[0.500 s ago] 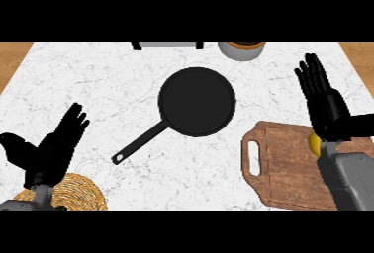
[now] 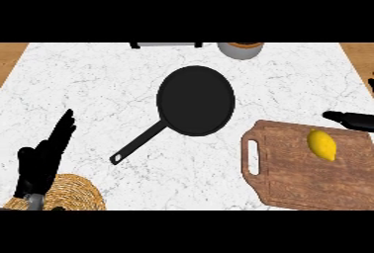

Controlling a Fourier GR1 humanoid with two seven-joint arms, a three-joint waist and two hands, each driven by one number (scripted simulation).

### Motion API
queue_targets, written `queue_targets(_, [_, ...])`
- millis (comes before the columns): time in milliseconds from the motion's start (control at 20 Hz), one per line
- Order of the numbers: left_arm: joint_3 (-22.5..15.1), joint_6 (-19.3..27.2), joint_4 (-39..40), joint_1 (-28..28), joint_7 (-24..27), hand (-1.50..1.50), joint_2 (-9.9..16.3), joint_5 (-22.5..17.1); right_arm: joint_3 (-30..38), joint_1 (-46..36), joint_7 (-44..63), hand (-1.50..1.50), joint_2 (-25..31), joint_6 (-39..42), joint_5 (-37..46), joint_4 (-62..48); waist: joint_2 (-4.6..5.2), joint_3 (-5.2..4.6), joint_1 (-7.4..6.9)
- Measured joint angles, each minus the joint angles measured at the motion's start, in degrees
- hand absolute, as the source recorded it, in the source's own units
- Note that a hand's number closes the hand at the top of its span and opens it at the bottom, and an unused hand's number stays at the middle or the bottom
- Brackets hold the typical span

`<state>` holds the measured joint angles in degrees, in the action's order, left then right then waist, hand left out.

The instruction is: Pick the lemon from the cutting board and place it in the pan

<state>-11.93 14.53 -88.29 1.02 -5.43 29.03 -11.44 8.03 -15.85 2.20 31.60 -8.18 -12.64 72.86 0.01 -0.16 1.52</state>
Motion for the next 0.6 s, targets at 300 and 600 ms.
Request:
queue_targets(300, [-1.38,1.14,-1.07,2.24,0.27,0.0,0.13,3.14,2.28,10.52,6.85,-1.5,9.34,1.77,2.88,1.88,-0.3,0.07,0.16])
queue_targets(600, [-2.3,1.2,-1.35,1.47,-0.47,0.0,-0.68,4.94,0.09,13.15,11.37,-1.5,19.89,11.36,6.46,4.7,-0.14,0.09,-0.83])
